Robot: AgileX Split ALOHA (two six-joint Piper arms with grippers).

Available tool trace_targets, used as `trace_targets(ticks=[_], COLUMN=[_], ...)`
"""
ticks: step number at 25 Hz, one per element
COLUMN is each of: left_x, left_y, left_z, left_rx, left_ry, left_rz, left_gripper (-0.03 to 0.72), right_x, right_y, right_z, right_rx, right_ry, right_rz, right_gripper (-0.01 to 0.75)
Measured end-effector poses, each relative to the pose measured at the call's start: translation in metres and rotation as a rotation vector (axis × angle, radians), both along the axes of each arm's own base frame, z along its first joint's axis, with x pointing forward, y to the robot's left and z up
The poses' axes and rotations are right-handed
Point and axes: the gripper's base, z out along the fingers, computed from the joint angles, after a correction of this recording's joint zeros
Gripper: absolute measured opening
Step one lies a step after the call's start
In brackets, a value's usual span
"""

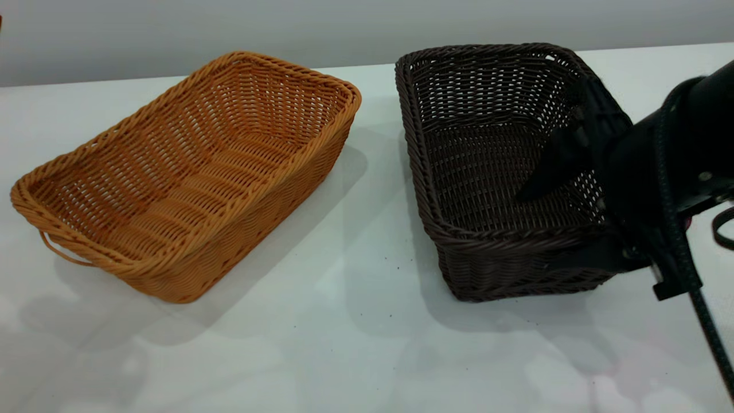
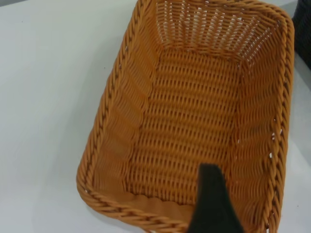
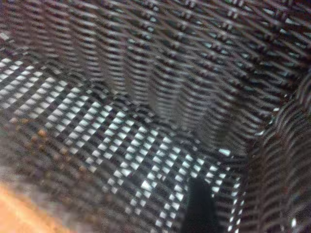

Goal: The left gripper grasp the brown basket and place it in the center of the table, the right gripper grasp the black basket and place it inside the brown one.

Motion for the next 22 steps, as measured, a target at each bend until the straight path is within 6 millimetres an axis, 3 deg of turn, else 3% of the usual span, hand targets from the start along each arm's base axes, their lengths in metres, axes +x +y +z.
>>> trace_targets(ticks=[9,16,22], left_x=[0.0,0.0,0.0], left_y=[0.0,0.0,0.0], left_z=[0.0,0.0,0.0], left_rx=[-0.001,-0.001,-0.001], left_ry=[0.002,0.002,0.001], left_rz=[-0.001,-0.001,0.0], left_gripper=[0.407,0.407,0.407], right_x=[-0.002,-0.002,-0.001], right_y=[-0.005,-0.005,-0.008], right_z=[-0.03,-0.03,-0.031], right_rx=[-0.06,-0.062,-0.091], right_ry=[0.116,0.118,0.109], right_rz=[-0.072,-0.081,-0.094], right_gripper=[0.486,0.459,0.384])
